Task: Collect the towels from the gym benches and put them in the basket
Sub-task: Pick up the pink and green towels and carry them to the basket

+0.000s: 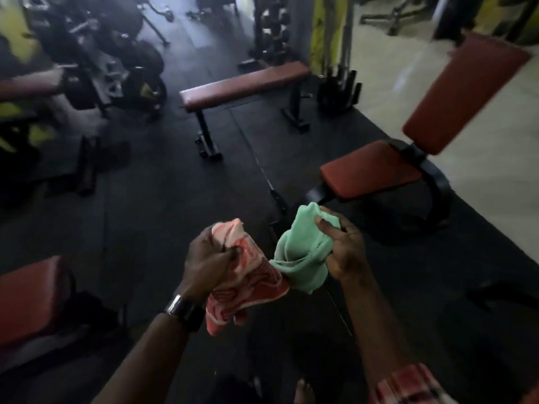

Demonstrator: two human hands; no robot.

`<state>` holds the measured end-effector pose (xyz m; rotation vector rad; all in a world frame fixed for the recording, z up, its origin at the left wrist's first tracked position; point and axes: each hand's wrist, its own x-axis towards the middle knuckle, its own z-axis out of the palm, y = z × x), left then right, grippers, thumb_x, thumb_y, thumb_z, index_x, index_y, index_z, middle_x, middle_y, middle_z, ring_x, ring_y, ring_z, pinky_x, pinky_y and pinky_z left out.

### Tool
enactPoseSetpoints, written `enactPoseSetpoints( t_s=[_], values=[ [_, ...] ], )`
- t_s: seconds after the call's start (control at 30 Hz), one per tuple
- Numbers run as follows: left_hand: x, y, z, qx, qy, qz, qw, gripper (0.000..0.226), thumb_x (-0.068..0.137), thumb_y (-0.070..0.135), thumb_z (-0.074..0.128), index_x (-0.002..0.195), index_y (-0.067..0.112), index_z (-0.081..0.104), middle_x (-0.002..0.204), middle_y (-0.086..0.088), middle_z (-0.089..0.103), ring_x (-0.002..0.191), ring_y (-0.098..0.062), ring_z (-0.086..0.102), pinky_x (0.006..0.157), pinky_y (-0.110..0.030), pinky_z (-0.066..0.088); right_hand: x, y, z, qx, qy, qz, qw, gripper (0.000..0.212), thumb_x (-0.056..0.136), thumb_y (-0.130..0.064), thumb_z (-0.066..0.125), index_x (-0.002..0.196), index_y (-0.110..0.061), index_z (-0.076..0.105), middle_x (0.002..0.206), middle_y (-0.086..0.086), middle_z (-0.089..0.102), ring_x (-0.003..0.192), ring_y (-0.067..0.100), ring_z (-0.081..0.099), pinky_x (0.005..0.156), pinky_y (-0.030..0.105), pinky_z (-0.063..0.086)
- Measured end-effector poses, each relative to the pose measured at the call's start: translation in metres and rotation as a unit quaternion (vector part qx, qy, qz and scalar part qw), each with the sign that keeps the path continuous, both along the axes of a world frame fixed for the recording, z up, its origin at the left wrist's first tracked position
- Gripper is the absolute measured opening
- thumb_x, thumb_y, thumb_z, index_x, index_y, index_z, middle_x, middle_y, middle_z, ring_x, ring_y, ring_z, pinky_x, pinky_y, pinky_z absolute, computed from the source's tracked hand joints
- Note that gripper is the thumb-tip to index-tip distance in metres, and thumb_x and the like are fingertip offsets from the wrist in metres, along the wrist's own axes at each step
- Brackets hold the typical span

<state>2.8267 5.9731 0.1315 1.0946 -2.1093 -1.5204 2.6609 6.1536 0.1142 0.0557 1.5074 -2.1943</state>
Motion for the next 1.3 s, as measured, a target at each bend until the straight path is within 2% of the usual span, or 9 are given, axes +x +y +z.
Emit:
enactPoseSetpoints(
  t_s=[0.07, 0.13, 0.2, 0.33, 0.43, 0.63, 0.93, 1.1, 1.3],
  values=[
    [-0.008, -0.034, -0.006, -0.013, 0.001, 0.026, 1.000, 0.043, 0.072, -0.001, 0.076, 0.101, 0.030, 0.071, 0.092, 0.005, 0.076, 0.087, -0.011, 0.073, 0.062, -0.014, 0.054, -0.023, -0.048, -0.004, 0.002, -0.005, 0.024, 1.000, 0.017, 0.085, -0.009, 0.069, 0.102, -0.009, 0.070, 0.118, 0.021, 0.068, 0.114, 0.041, 0.062, 0.099, 0.056, 0.049],
    [-0.018, -0.077, -0.014, -0.028, -0.001, 0.060, 0.998, 0.035, 0.069, -0.003, 0.076, 0.089, 0.026, 0.075, 0.084, -0.002, 0.077, 0.079, -0.019, 0.074, 0.056, -0.023, 0.057, -0.045, -0.102, -0.010, 0.006, -0.008, 0.053, 0.999, 0.021, 0.086, -0.010, 0.069, 0.106, -0.008, 0.069, 0.118, 0.020, 0.068, 0.113, 0.040, 0.063, 0.098, 0.056, 0.050],
    [-0.030, -0.123, -0.022, -0.032, 0.003, 0.088, 0.996, 0.031, 0.069, -0.001, 0.077, 0.090, 0.022, 0.076, 0.091, -0.006, 0.075, 0.082, -0.021, 0.073, 0.064, -0.030, 0.059, -0.066, -0.156, -0.016, 0.004, -0.006, 0.075, 0.997, 0.029, 0.088, -0.010, 0.067, 0.115, -0.003, 0.064, 0.119, 0.021, 0.068, 0.111, 0.039, 0.065, 0.094, 0.054, 0.052],
    [-0.055, -0.208, -0.028, -0.019, 0.006, 0.114, 0.993, 0.038, 0.072, 0.005, 0.076, 0.090, 0.038, 0.070, 0.089, 0.010, 0.074, 0.083, -0.004, 0.070, 0.068, -0.016, 0.053, -0.100, -0.256, -0.018, 0.012, 0.013, 0.093, 0.996, 0.032, 0.089, -0.009, 0.065, 0.118, 0.002, 0.060, 0.116, 0.024, 0.068, 0.106, 0.040, 0.066, 0.081, 0.044, 0.058],
    [-0.073, -0.278, -0.022, -0.010, 0.017, 0.123, 0.992, 0.031, 0.071, 0.014, 0.078, 0.090, 0.038, 0.073, 0.083, 0.011, 0.077, 0.079, -0.001, 0.072, 0.071, -0.024, 0.059, -0.124, -0.332, -0.009, 0.019, 0.016, 0.107, 0.994, 0.034, 0.089, -0.009, 0.064, 0.120, 0.004, 0.057, 0.119, 0.029, 0.065, 0.108, 0.044, 0.064, 0.086, 0.047, 0.057],
    [-0.120, -0.415, 0.001, -0.031, 0.048, 0.145, 0.988, 0.033, 0.072, 0.019, 0.083, 0.103, 0.023, 0.076, 0.091, 0.009, 0.077, 0.084, 0.001, 0.071, 0.072, -0.014, 0.055, -0.168, -0.476, 0.009, 0.000, 0.018, 0.124, 0.992, 0.030, 0.090, -0.010, 0.062, 0.118, 0.000, 0.057, 0.120, 0.034, 0.062, 0.111, 0.048, 0.061, 0.094, 0.054, 0.052],
    [-0.206, -0.607, -0.009, -0.067, 0.038, 0.177, 0.981, 0.029, 0.075, 0.011, 0.080, 0.103, 0.017, 0.075, 0.091, 0.006, 0.076, 0.084, -0.004, 0.071, 0.072, -0.017, 0.056, -0.263, -0.681, -0.004, -0.039, -0.041, 0.167, 0.984, 0.015, 0.091, -0.003, 0.058, 0.100, -0.011, 0.065, 0.092, 0.010, 0.075, 0.083, 0.023, 0.073, 0.067, 0.034, 0.060],
    [-0.269, -0.733, 0.007, -0.070, 0.043, 0.203, 0.976, 0.030, 0.080, 0.002, 0.072, 0.104, 0.020, 0.072, 0.089, 0.011, 0.074, 0.084, 0.002, 0.071, 0.069, -0.011, 0.051, -0.322, -0.834, 0.017, -0.056, -0.073, 0.198, 0.976, 0.024, 0.091, 0.002, 0.053, 0.114, 0.002, 0.060, 0.103, 0.019, 0.067, 0.088, 0.028, 0.065, 0.086, 0.041, 0.054],
    [-0.349, -0.867, 0.029, -0.064, 0.080, 0.266, 0.959, 0.030, 0.072, 0.032, 0.070, 0.102, 0.035, 0.069, 0.104, 0.007, 0.073, 0.097, -0.009, 0.069, 0.083, -0.028, 0.054, -0.387, -1.000, 0.033, -0.062, -0.087, 0.227, 0.968, 0.019, 0.091, 0.002, 0.053, 0.106, -0.005, 0.060, 0.100, 0.018, 0.066, 0.094, 0.032, 0.062, 0.096, 0.048, 0.049]
  ],
)
